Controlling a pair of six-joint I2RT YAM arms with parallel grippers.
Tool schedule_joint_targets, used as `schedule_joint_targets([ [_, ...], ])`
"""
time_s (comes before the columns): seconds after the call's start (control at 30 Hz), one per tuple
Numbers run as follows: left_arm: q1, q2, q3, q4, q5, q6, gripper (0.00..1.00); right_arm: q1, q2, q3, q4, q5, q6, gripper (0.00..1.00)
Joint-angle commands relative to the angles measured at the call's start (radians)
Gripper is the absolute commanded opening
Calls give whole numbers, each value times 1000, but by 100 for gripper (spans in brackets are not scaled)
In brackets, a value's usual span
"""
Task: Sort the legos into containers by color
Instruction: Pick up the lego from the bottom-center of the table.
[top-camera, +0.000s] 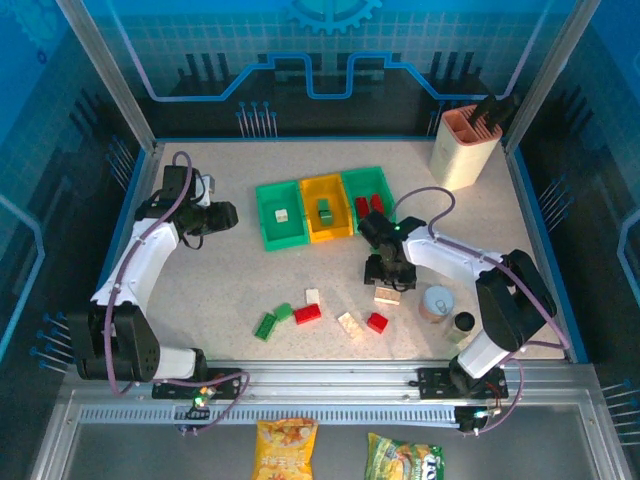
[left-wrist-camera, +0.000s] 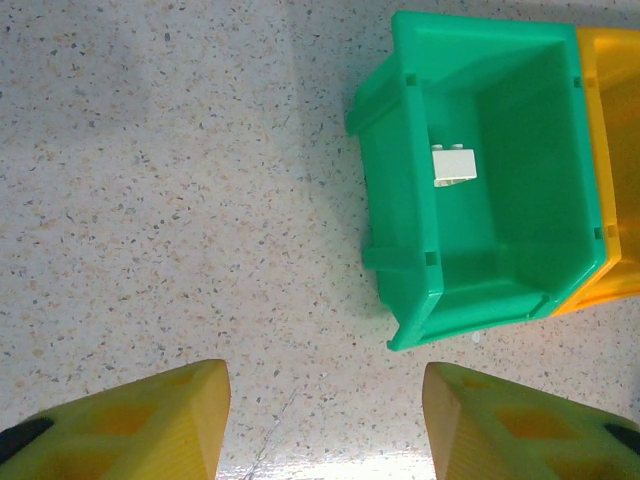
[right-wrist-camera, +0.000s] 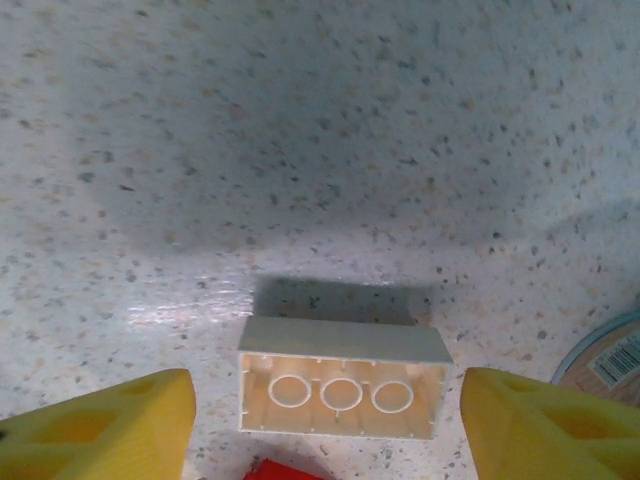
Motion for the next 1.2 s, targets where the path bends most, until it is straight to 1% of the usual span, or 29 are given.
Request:
schedule_joint_targets([
  [0.0,12,-2,11,-5,-9,18,55,16,-23,-42,43,6,87,86],
  [0.23,11,-2,9,-5,-11,19,54,23,17,-94,102,-25,135,87],
  [0.43,12,3,11,-4,-9,19,55,25,35,-126,129,-46,154,83],
  [0.57,11,7,10,-3,-7,17,54,27,30,-123,117,-31,149,77],
  [0.9,12,13,11,-3,-2,14,54,35,20,-69,64,5,119,65],
  [1.17,11,13,14,-5,-2,15,54,60,39,38,-2,53,84,64],
])
